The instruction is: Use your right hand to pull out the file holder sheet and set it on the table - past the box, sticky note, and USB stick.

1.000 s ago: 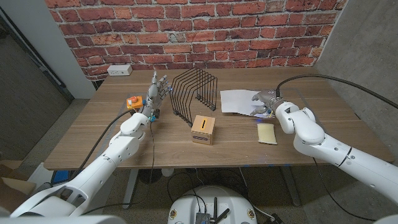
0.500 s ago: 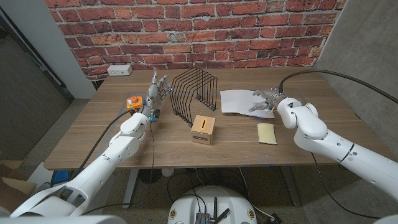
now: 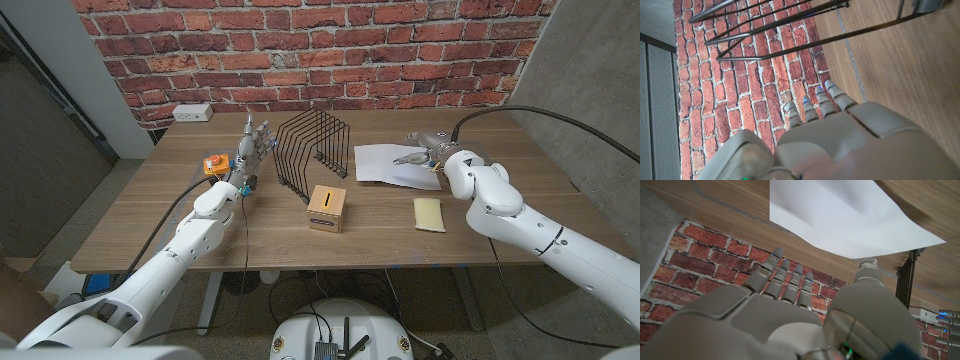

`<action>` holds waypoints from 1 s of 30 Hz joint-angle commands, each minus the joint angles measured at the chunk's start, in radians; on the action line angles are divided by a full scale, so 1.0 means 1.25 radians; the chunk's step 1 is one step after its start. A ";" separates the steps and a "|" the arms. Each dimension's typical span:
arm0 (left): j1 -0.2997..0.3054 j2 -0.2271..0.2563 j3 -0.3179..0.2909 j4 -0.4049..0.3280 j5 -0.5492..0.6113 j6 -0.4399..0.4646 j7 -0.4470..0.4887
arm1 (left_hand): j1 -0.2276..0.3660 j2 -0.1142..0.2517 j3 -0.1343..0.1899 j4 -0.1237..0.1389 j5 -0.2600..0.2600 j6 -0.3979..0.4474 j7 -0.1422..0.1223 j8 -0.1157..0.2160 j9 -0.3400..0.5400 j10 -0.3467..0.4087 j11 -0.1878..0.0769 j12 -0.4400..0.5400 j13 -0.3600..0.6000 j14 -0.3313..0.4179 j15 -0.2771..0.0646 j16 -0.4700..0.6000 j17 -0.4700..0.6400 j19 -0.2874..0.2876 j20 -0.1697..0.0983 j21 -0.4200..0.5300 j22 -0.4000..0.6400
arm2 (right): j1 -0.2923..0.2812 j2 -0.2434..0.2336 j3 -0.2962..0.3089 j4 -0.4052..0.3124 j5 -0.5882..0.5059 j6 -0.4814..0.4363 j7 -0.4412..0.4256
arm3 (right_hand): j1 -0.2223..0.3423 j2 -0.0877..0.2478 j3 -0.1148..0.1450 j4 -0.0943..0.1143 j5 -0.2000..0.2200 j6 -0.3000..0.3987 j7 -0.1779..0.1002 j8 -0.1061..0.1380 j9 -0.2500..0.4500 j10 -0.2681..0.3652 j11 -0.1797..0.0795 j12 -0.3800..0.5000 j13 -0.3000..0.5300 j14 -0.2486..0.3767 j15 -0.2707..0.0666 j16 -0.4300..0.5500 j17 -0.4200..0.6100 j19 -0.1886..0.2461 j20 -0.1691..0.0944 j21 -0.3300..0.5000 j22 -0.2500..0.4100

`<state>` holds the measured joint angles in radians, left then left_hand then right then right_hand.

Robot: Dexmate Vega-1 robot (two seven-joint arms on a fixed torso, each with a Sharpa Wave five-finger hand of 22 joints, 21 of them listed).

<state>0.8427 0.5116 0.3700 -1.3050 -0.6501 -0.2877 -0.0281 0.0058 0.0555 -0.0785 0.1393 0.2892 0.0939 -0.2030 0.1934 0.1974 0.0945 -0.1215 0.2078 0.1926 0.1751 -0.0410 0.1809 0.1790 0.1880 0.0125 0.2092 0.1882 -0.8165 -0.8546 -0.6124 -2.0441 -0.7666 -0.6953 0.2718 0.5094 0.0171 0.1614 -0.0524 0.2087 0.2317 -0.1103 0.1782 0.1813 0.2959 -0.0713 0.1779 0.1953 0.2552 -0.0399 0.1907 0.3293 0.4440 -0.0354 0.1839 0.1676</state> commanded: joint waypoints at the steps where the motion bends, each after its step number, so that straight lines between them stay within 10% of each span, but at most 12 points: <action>1: 0.000 0.000 0.000 0.001 0.000 0.000 0.000 | -0.002 0.009 0.000 0.005 0.006 0.003 -0.005 0.006 0.001 0.000 -0.007 0.005 0.004 0.005 -0.003 0.005 0.002 0.005 0.001 0.007 0.005 | 0.006 0.045 0.033 0.046 0.154 0.009 -0.139 | -0.021 0.015 0.003 0.013 -0.004 0.004 -0.002 0.008 0.003 0.002 -0.002 0.007 0.001 0.006 -0.021 0.009 -0.001 0.015 -0.008 0.008 0.002; 30: 0.000 0.000 0.000 0.000 0.000 0.000 0.001 | -0.002 0.009 0.000 0.005 0.006 0.003 -0.004 0.006 0.001 0.001 -0.010 0.005 0.004 0.005 -0.002 0.005 0.002 0.005 0.001 0.007 0.005 | -0.002 0.123 0.129 0.219 0.567 0.265 -0.389 | -0.068 0.047 0.002 0.033 -0.013 0.006 -0.003 0.008 -0.001 -0.009 -0.006 0.006 -0.002 -0.022 -0.017 0.005 -0.010 -0.004 -0.014 -0.001 0.000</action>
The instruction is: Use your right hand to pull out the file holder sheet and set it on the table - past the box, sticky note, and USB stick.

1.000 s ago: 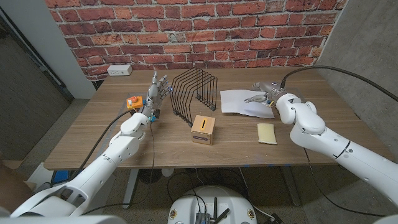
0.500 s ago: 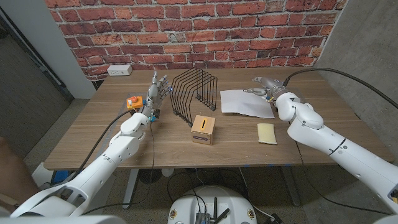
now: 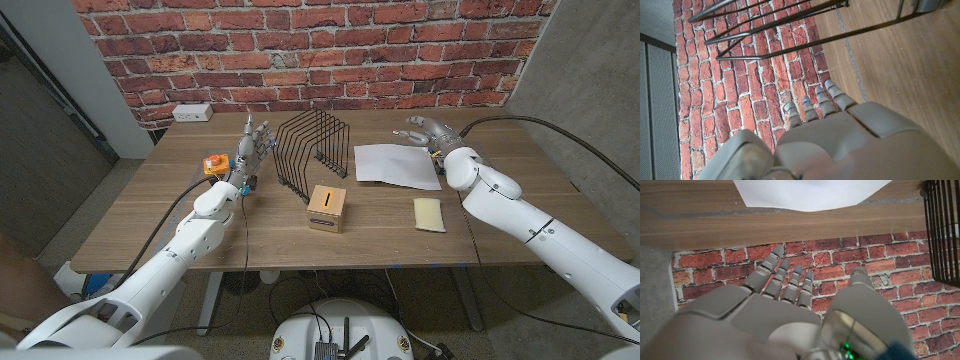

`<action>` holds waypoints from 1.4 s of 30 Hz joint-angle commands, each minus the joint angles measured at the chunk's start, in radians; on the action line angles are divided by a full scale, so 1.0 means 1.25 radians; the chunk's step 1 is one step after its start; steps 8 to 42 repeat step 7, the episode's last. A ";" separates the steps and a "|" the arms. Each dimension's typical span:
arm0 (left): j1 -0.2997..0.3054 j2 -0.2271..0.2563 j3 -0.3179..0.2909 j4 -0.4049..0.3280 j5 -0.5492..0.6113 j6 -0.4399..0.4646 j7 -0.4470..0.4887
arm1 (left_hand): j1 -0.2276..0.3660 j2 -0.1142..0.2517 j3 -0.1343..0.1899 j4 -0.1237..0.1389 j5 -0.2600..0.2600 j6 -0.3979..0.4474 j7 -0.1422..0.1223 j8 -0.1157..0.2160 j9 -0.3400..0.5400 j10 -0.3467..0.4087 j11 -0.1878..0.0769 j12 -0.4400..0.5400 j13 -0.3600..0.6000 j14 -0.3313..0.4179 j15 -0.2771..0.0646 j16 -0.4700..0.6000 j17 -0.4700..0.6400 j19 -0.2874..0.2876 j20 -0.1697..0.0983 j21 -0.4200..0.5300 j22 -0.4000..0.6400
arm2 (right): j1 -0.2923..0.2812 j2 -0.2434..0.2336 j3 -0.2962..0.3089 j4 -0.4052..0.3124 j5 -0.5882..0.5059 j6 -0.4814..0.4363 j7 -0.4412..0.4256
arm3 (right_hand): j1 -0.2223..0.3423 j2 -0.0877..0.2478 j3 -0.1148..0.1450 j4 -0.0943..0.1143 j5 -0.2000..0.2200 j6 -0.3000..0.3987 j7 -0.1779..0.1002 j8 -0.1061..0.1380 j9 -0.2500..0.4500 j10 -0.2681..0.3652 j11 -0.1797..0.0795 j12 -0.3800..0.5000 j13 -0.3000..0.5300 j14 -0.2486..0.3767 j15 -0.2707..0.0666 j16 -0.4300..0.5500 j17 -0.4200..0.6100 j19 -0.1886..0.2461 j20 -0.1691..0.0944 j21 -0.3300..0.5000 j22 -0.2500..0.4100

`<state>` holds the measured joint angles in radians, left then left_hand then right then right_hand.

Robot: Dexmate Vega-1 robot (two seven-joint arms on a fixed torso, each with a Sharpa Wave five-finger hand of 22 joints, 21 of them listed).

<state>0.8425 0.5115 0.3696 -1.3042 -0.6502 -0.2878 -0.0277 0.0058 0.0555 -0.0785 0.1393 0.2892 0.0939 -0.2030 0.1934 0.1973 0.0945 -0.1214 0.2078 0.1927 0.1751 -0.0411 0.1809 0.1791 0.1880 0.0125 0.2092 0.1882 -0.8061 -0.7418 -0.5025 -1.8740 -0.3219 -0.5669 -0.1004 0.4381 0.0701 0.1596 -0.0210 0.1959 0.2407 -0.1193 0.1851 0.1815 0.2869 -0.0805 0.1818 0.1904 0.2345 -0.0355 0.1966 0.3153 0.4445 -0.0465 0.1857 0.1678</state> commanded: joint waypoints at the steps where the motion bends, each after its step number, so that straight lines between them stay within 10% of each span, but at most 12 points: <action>1: 0.001 0.000 0.000 -0.001 0.000 0.000 0.000 | -0.002 0.009 0.000 0.005 0.006 0.003 -0.004 0.006 0.001 0.001 -0.008 0.005 0.004 0.005 -0.003 0.005 0.002 0.005 0.001 0.007 0.005 | -0.010 0.037 0.042 0.095 0.224 0.180 -0.095 | -0.013 0.006 0.003 0.008 -0.003 -0.003 0.005 0.002 -0.001 -0.003 0.001 0.003 0.002 -0.006 -0.020 0.000 0.001 -0.005 -0.005 -0.002 0.000; 7: 0.001 0.000 0.000 -0.001 0.000 0.001 0.000 | -0.002 0.009 0.000 0.005 0.006 0.003 -0.004 0.006 0.001 0.000 -0.007 0.005 0.004 0.005 -0.003 0.005 0.002 0.005 0.001 0.007 0.005 | 0.001 0.065 0.041 0.163 0.287 0.259 -0.117 | -0.019 0.009 0.003 0.011 -0.003 -0.005 0.006 0.001 -0.001 -0.004 0.004 0.003 0.001 -0.006 -0.020 0.001 0.000 -0.005 -0.005 -0.002 0.000; 42: 0.001 0.000 0.000 -0.001 0.000 0.001 0.000 | -0.002 0.009 0.000 0.005 0.006 0.003 -0.004 0.006 0.001 0.000 -0.007 0.005 0.004 0.005 -0.003 0.005 0.002 0.005 0.001 0.007 0.005 | 0.001 0.065 0.041 0.163 0.287 0.259 -0.117 | -0.019 0.009 0.003 0.011 -0.003 -0.005 0.006 0.001 -0.001 -0.004 0.004 0.003 0.001 -0.006 -0.020 0.001 0.000 -0.005 -0.005 -0.002 0.000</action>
